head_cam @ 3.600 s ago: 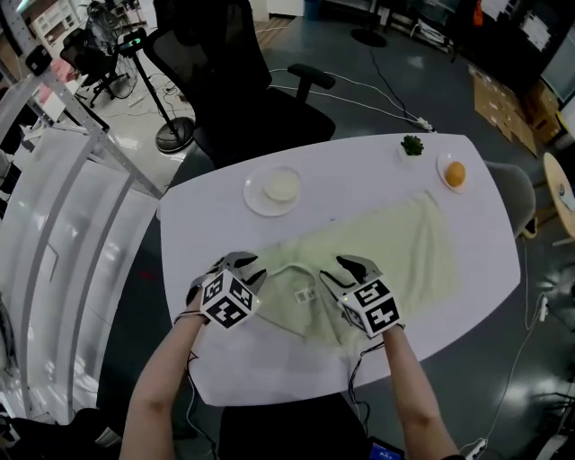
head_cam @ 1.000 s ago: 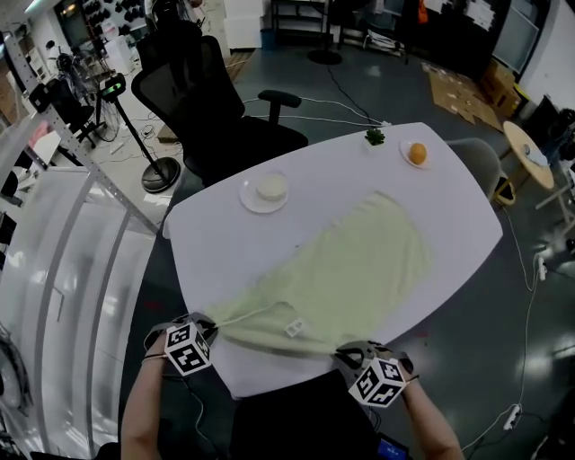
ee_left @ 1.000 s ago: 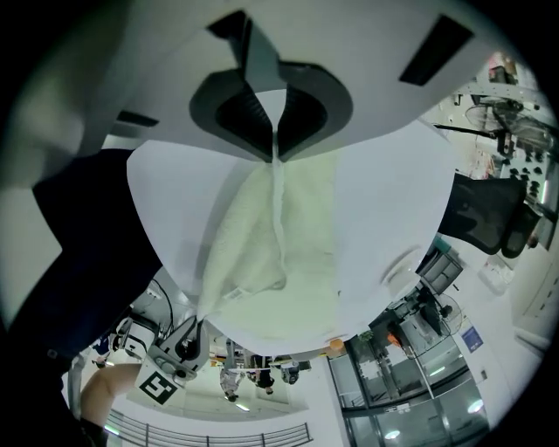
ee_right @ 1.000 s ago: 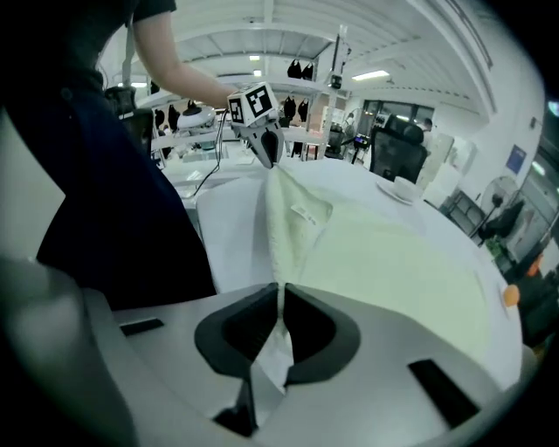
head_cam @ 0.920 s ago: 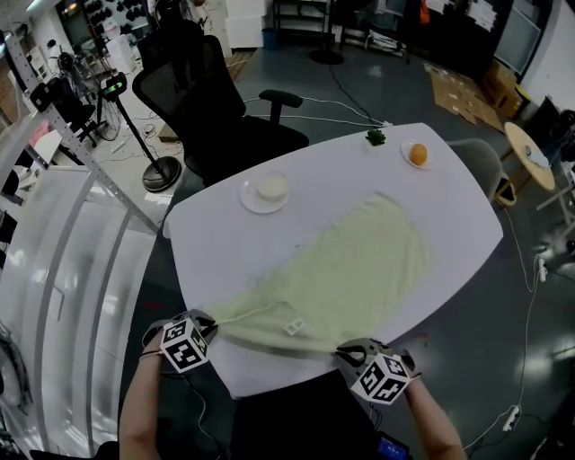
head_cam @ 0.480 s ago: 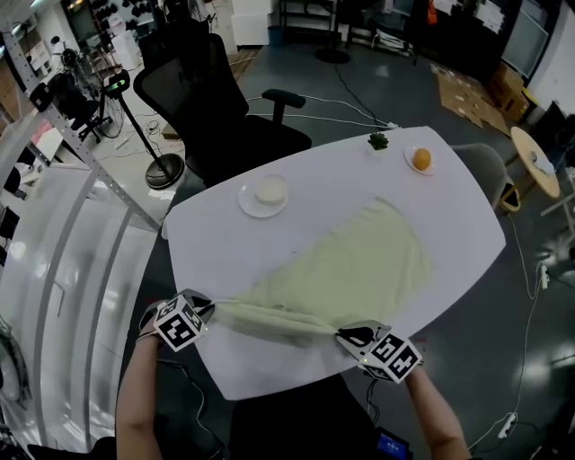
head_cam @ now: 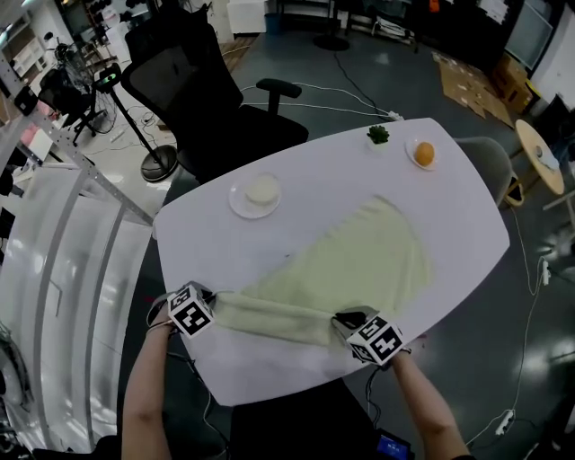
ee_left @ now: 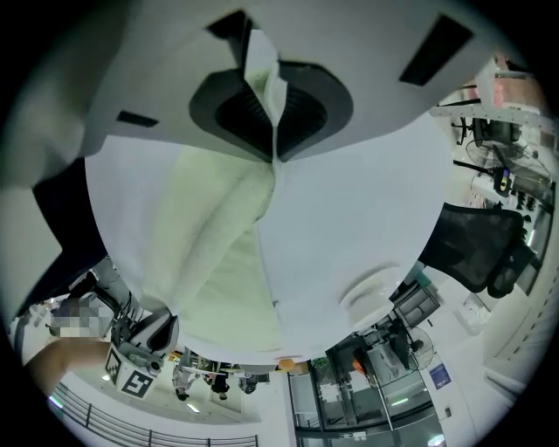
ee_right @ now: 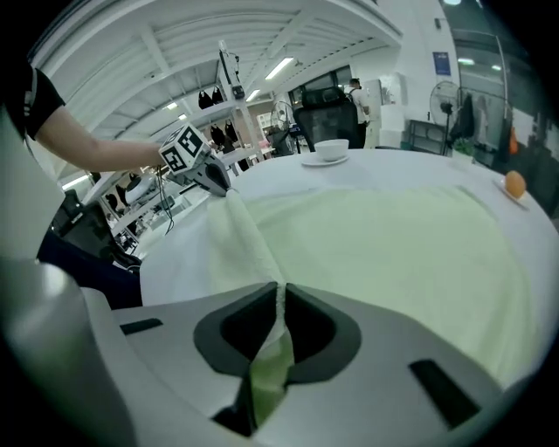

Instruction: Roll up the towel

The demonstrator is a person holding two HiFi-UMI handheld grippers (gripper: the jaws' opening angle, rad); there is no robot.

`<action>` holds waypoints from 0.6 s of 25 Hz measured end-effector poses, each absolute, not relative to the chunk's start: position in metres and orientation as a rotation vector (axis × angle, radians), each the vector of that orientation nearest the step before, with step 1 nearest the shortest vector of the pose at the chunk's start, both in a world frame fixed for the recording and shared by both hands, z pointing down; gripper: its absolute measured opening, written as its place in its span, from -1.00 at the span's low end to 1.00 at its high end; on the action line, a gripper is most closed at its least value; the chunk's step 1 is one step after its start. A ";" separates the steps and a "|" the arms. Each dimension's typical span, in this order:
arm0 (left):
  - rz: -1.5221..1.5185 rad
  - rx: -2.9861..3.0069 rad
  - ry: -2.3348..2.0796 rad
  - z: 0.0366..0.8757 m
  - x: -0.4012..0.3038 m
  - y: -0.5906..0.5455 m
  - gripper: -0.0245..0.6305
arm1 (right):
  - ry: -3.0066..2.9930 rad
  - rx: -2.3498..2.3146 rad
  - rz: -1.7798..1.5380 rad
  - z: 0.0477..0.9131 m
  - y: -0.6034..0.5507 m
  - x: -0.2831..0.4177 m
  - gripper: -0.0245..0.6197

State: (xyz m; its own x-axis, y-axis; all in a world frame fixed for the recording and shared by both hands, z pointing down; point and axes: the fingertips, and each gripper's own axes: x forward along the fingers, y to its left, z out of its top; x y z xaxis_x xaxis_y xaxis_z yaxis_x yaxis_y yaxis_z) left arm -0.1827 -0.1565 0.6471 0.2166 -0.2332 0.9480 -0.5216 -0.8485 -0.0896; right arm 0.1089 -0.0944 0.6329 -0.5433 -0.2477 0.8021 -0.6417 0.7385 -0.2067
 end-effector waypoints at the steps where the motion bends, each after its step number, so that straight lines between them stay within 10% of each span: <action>1: 1.692 2.237 -0.710 0.650 -0.182 -0.157 -0.82 | -2.124 0.672 0.622 0.635 -0.096 0.109 -0.80; 6: 1.704 2.255 -0.750 0.650 -0.183 -0.158 -0.76 | -2.102 0.711 0.566 0.639 -0.100 0.112 -0.71; 10: 1.595 2.279 -0.844 0.635 -0.190 -0.163 -0.26 | -2.105 0.778 0.499 0.630 -0.108 0.124 -0.49; 15: 1.544 2.360 -0.948 0.604 -0.202 -0.167 -0.26 | -2.103 0.837 0.398 0.601 -0.113 0.139 -0.41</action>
